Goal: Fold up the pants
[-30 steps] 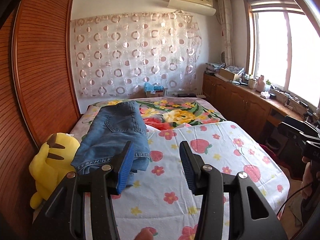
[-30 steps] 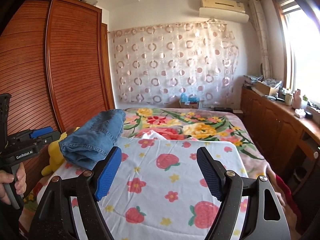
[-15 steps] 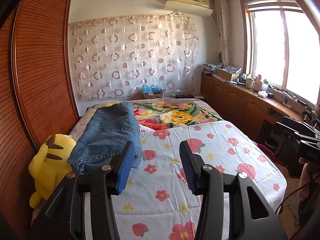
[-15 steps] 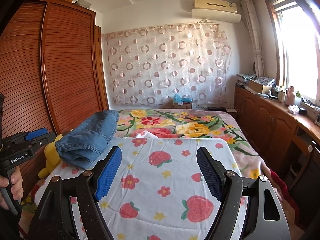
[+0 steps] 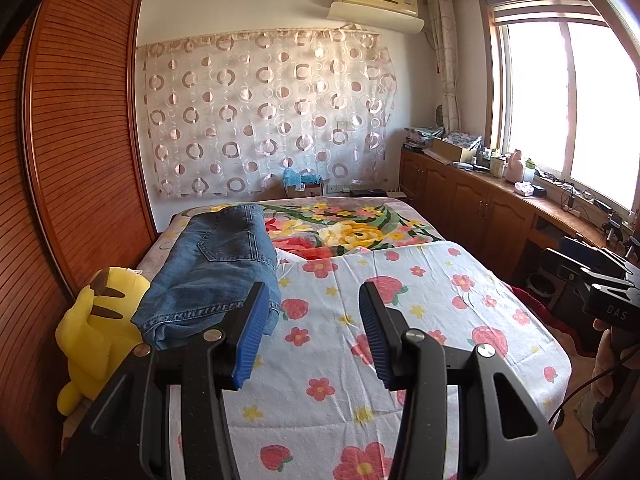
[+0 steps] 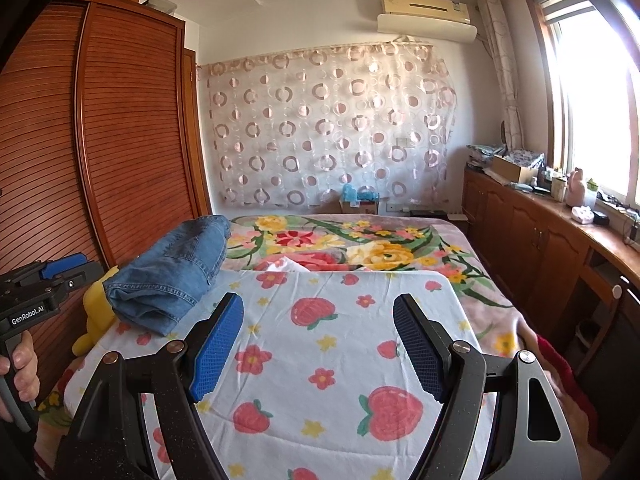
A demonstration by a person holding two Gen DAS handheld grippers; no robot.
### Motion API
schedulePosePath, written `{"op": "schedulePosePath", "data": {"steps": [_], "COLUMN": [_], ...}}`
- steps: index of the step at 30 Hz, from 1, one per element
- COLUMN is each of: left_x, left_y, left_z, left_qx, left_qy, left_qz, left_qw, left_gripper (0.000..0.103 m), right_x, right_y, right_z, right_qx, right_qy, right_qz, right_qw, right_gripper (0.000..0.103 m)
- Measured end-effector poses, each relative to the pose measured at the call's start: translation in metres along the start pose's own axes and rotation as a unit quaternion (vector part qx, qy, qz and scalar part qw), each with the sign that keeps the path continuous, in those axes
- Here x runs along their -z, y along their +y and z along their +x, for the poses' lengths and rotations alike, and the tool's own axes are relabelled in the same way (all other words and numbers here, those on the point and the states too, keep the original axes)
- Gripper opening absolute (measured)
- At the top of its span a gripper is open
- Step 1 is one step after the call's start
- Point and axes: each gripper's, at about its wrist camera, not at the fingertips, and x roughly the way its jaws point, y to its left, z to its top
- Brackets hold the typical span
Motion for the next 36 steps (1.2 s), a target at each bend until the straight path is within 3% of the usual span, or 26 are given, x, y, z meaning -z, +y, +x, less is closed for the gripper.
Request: {"op": "schedulePosePath", "data": {"steps": [36], "left_x": [0.0023], "left_y": [0.0017], "left_z": [-0.0004], "left_qx": [-0.001], "left_qy": [-0.003], "left_qz": [0.002], "left_qw": [1.0000], "left_gripper": [0.048], "right_x": [-0.0010], "right_y": [-0.0069], "right_z": [-0.0036], "right_qx": [-0.001], "right_qy": [-0.006], "right_qz": [-0.002], "right_qw": [1.000], "right_gripper": [0.079]}}
